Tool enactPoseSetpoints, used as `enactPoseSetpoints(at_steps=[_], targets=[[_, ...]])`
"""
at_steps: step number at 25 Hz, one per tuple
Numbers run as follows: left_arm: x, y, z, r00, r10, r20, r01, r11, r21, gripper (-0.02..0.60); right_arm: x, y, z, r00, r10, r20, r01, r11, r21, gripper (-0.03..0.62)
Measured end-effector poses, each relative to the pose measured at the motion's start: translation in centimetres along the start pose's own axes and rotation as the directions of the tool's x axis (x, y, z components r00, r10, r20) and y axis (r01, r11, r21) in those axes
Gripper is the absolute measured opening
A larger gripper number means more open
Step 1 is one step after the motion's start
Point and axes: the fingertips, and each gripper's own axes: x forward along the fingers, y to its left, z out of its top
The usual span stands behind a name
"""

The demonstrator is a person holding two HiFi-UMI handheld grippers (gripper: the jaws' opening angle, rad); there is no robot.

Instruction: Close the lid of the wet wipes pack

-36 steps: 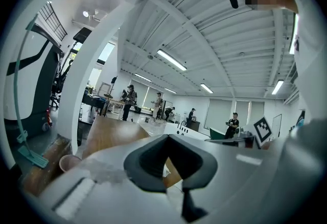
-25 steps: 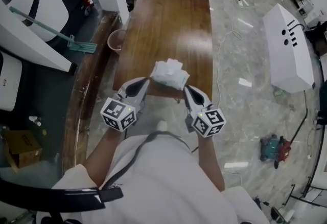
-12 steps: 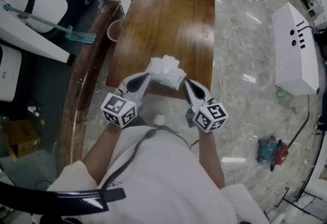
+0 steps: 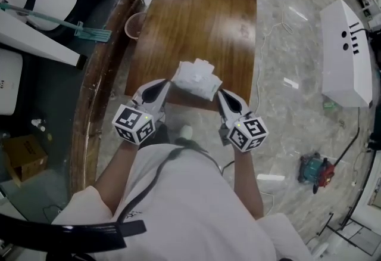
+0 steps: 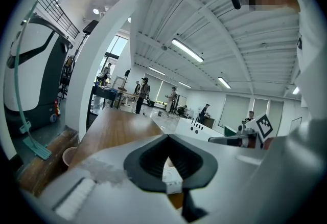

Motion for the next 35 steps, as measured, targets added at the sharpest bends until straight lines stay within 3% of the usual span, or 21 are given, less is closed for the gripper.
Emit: enactPoseSetpoints(at_steps=[11,25,35], targets=[[1.7,2.3,1.7,0.986,-0.158,-0.051,0.160,0.987,0.032,0.002,3.0,0.0,1.0,0.992,-0.112,0.060,0.111,0.994,0.014,0.008],[7.4,3.6,-1.8,0.925,-0.308,-0.222,0.328,0.943,0.056,0.002,6.5,-6.1,-2.1,0.978,-0.209,-0.028,0.208,0.978,-0.031,0.009],[9.6,2.5,-6.3,0.904,-0.313,-0.291,0.339,0.940,0.044,0.002,7.1,-9.3,-5.0,0.973,-0.208,-0.103,0.206,0.978,-0.030,0.009]])
